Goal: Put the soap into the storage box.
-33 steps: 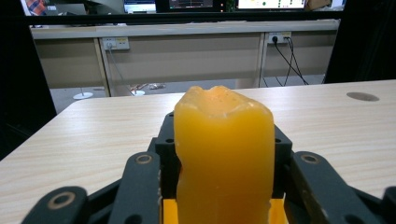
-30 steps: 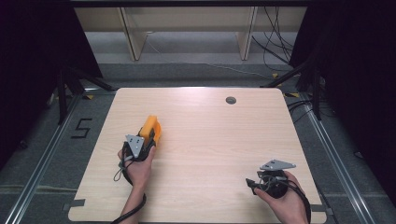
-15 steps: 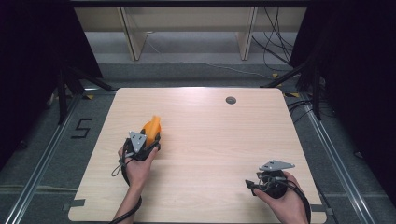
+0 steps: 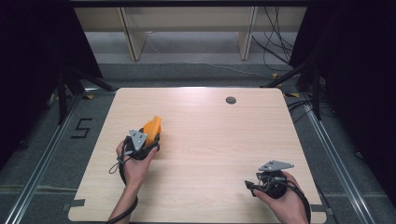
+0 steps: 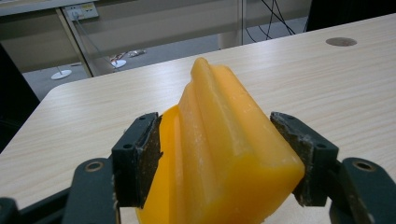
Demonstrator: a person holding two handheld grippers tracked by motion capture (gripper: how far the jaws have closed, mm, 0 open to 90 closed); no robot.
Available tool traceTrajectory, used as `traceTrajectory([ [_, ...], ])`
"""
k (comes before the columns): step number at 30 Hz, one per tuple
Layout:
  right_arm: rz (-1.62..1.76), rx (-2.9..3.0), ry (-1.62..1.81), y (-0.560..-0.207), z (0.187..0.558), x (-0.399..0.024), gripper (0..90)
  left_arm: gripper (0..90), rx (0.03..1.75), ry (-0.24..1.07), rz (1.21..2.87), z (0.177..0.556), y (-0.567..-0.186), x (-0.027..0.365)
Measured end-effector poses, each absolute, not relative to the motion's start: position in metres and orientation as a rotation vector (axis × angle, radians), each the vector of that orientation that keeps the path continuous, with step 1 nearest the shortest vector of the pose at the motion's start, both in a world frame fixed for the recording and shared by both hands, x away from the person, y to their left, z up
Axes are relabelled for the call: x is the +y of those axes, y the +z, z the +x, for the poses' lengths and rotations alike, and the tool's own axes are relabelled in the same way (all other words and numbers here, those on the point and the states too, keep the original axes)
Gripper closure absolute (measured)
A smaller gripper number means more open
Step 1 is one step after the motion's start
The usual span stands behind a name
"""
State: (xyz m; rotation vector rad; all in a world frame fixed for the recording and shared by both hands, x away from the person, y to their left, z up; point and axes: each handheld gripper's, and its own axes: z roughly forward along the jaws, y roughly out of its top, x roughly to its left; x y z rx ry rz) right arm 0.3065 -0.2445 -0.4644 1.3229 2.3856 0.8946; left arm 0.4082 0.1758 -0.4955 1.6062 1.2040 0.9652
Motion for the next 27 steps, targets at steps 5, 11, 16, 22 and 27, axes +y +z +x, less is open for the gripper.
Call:
traceTrajectory([
  [5, 1.355, 2.381, 0.871, -0.463, 0.304, -0.244, 44.9, 32.0, 1.194, 0.969, 1.612, 0.403, -0.496, 0.175],
  [11, 1.379, 2.378, 0.874, -0.462, 0.304, -0.243, 44.7, 29.2, 1.194, 0.976, 1.626, 0.396, -0.492, 0.176],
  [16, 1.379, 2.372, 0.870, -0.462, 0.304, -0.244, 44.6, 28.0, 1.213, 0.950, 1.648, 0.378, -0.479, 0.178],
  [22, 1.381, 2.375, 0.870, -0.463, 0.303, -0.244, 44.3, 27.7, 1.224, 0.917, 1.633, 0.347, -0.470, 0.179],
  [27, 1.363, 2.375, 0.870, -0.462, 0.304, -0.245, 44.2, 27.2, 1.197, 0.961, 1.555, 0.315, -0.477, 0.183],
])
